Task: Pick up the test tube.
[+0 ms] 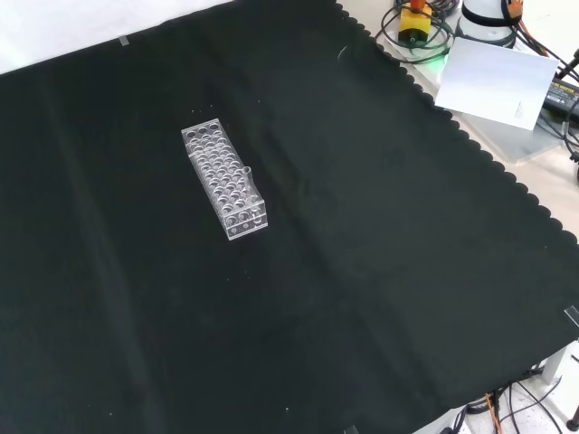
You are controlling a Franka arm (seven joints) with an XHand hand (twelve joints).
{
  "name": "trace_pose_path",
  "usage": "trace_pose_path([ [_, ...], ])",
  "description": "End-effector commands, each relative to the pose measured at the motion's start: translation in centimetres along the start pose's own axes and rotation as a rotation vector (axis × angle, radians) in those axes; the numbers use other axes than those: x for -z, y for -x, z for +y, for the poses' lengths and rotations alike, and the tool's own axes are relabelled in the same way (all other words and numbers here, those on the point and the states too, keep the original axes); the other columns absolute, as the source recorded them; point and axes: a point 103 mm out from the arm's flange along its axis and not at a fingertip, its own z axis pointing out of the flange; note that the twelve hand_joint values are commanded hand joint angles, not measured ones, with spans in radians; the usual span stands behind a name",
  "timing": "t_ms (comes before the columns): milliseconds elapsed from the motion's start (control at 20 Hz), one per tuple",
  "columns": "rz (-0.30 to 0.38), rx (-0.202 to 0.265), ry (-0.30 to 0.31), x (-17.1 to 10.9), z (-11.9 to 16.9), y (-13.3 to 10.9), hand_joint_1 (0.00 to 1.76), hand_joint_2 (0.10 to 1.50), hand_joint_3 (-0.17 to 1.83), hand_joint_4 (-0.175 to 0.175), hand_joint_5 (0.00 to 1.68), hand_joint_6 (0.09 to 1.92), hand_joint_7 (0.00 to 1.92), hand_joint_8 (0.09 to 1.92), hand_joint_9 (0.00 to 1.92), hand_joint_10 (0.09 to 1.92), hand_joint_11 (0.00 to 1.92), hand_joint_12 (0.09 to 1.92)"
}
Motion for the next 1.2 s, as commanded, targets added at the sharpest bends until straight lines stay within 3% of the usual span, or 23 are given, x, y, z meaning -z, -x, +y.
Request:
trace_pose_path([
  [50,0.011,0.044,-0.057,-1.9,4.7,-2.4,0.73,0.7,0.55,-0.112,0.27,0.16,0.16,0.93,0.21,1.0,0.0,1.52],
  [950,0.013,0.099,-0.23,-9.3,11.7,-6.2,0.82,0.67,0.57,-0.122,0.3,0.15,0.25,0.95,0.27,0.98,0.0,1.54],
  [1200,0.018,0.092,-0.263,-11.1,13.2,-6.4,0.87,0.65,0.59,-0.132,0.34,0.17,0.31,0.95,0.31,0.97,0.03,1.54],
])
